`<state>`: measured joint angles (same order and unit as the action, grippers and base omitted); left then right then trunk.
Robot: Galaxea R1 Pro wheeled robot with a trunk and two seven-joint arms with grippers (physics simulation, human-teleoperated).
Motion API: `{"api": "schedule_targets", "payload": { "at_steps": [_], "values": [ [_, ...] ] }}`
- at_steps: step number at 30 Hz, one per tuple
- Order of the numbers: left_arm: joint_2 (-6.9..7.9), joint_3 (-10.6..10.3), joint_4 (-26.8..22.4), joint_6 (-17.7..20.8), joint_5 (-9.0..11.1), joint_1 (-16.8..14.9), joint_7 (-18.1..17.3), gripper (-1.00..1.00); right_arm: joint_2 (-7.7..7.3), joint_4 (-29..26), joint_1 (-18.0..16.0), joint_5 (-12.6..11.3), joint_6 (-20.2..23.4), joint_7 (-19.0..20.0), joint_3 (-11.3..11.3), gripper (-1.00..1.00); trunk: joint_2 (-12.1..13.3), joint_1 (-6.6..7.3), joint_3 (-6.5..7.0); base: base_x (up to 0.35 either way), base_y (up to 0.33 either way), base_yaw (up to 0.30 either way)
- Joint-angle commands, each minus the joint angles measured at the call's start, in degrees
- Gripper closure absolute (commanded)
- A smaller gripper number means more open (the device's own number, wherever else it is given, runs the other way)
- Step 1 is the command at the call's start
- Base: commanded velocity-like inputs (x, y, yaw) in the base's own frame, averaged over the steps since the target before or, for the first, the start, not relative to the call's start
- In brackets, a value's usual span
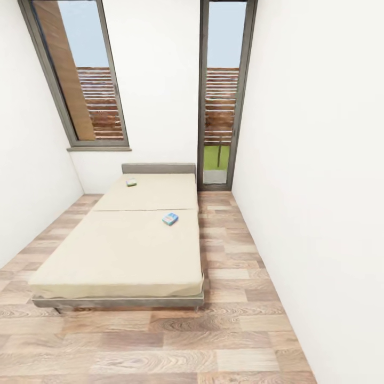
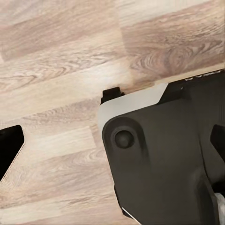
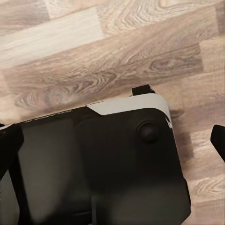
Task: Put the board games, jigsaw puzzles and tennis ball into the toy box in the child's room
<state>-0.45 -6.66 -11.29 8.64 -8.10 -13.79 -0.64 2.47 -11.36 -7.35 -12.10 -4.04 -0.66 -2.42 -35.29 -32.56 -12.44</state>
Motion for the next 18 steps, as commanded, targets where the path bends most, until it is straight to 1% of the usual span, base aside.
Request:
{"api": "schedule_targets", "payload": {
  "at_steps": [1, 5, 10, 18],
  "values": [
    [0.01, -0.11, -0.14, 0.32, -0.60, -0.01, -0.07, -1.00, 0.05, 0.02, -0.04, -0.24, -0.22, -0.04, -0.22, -1.00, -0.07, -0.03, -0.09, 0.152, 0.079, -0.021],
    [0.02, -0.11, -0.14, 0.32, -0.56, -0.01, -0.07, -1.00, 0.12, 0.01, -0.04, -0.22, -0.25, -0.06, -0.22, -1.00, -0.07, -0.03, -0.11, 0.090, 0.047, -0.012],
    [0.09, -0.04, -0.14, 0.32, -0.50, -0.01, -0.07, -1.00, 0.20, 0.02, -0.04, -0.14, -0.26, -0.11, -0.17, -1.00, -0.07, -0.03, -0.12, 0.026, 0.014, -0.004],
    [0.06, -0.02, -0.14, 0.39, -0.51, -0.01, -0.07, -1.00, 0.22, 0.00, -0.04, -0.12, -0.33, -0.13, -0.15, -1.00, 3.14, 1.72, 1.31, 0.005, 0.003, -0.001]
  ]
}}
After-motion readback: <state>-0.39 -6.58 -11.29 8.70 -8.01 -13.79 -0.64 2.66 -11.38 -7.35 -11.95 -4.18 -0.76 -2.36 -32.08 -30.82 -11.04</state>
